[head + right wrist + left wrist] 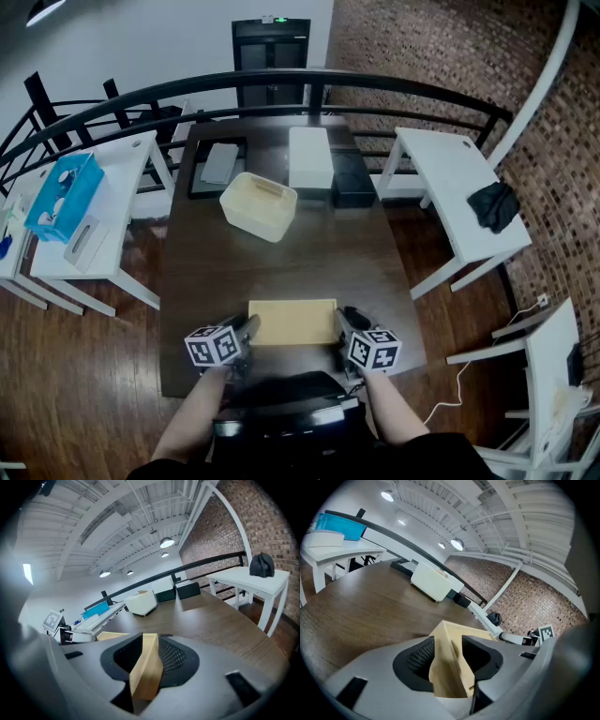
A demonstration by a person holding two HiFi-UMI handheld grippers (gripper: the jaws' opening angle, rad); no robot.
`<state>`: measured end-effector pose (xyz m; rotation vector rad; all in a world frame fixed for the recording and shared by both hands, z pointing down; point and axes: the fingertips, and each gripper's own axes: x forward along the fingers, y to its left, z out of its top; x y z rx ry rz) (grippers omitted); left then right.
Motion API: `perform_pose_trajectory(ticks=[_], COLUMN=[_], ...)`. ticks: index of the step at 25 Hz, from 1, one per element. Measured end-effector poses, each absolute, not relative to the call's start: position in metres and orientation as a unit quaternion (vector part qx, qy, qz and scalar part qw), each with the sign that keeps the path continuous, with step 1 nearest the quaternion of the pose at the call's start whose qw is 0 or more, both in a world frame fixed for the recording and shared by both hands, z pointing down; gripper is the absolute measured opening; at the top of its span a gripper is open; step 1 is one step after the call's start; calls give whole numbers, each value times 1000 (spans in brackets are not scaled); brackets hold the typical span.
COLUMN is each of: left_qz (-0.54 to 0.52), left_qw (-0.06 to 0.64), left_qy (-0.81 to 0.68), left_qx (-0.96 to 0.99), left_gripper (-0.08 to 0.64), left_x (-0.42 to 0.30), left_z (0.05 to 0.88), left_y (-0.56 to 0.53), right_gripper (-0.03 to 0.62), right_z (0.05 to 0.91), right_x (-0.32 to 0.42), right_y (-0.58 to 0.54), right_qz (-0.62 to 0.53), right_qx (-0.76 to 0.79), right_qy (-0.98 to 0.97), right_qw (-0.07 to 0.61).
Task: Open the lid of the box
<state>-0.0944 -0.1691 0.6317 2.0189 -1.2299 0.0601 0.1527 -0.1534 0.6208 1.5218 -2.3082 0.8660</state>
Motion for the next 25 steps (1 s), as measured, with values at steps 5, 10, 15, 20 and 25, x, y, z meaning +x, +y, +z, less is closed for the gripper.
perform_pose_trajectory(ticks=[5,10,15,20,25], left_qz=[20,20,2,-14,-37], left_qw=[394,382,396,396,398], left_qy=[-482,-472,-482,-511,-546], left_qx=[783,794,781,763,736], left_gripper=[181,132,101,94,77], left_x=[-91,-93,-116,-158,-209], left_z=[639,633,632,632,633], left_y=[-171,-172,-170,-168,-165], right_gripper=[109,109,109,109,109], right_z=[635,643,651,652,653], right_x=[148,143,143,142,143], right_y=[-157,-157,-156,-156,-156], right_qz=[305,312,321,326,330], right_qx=[510,500,494,491,493], right_qy=[-791,-792,-789,-791,-788], right_qw=[142,162,171,166,163])
